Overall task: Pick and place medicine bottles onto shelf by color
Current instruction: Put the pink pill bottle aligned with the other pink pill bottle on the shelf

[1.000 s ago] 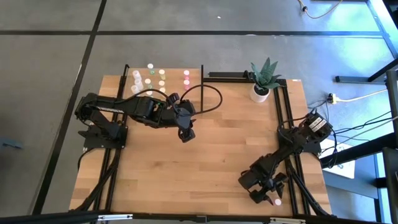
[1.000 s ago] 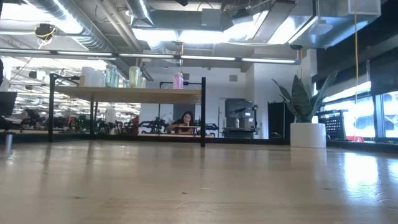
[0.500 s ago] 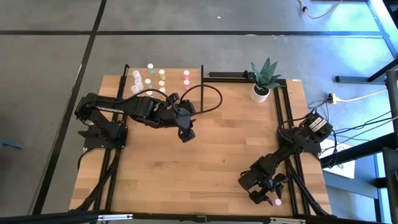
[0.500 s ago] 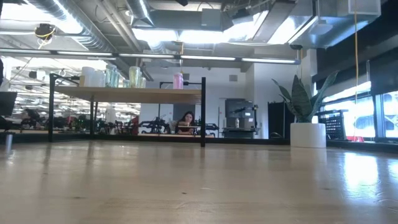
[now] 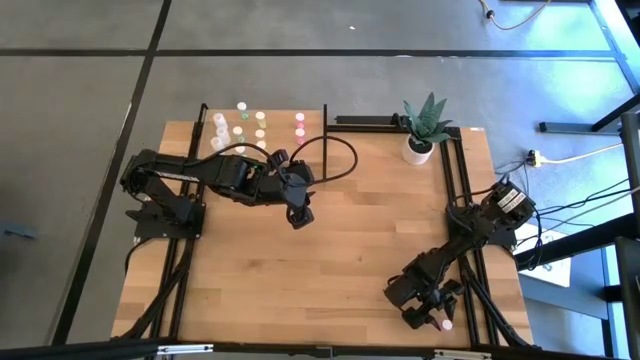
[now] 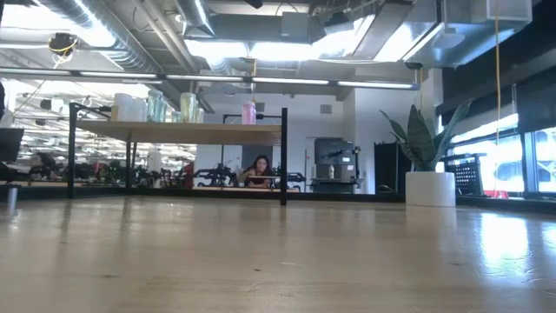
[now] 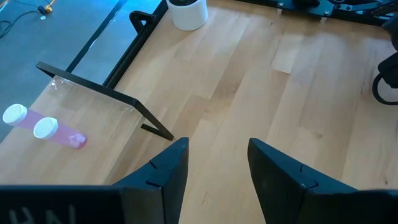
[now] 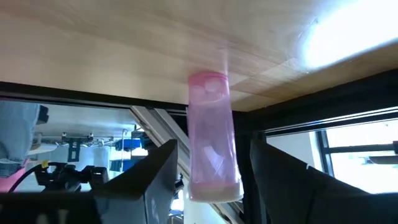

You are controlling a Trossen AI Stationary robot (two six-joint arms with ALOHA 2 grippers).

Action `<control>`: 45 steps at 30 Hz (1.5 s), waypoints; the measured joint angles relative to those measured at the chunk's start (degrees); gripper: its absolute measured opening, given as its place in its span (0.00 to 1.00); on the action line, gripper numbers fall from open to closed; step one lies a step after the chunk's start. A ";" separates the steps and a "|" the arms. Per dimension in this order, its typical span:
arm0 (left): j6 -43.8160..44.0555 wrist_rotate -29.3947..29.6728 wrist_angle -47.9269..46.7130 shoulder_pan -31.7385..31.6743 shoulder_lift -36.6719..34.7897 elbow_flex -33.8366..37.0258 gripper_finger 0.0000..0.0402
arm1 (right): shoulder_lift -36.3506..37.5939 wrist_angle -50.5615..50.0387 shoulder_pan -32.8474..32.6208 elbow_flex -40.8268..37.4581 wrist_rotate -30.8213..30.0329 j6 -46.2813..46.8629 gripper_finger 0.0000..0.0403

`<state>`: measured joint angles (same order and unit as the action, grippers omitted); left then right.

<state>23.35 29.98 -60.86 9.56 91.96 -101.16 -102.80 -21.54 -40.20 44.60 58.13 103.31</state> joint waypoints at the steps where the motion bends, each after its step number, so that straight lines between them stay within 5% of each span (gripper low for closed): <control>1: 0.00 -0.02 0.00 0.02 0.00 0.00 0.39 | 0.00 -0.02 -0.26 0.00 0.01 0.00 0.51; 14: 0.00 -0.01 0.00 0.00 0.00 0.00 0.39 | 0.00 0.07 -1.36 0.00 -1.53 0.15 0.49; 32: -1.08 -0.02 -0.04 0.00 0.00 0.00 0.39 | 0.02 0.79 -1.31 0.19 -1.55 -3.10 0.28; 45: -1.46 -0.02 -4.01 0.01 0.00 0.00 0.39 | 0.02 0.20 3.97 8.00 -3.04 -6.10 0.26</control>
<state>21.90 29.95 -64.87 9.57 91.96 -101.16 -102.78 -21.34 -36.23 52.59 55.09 97.21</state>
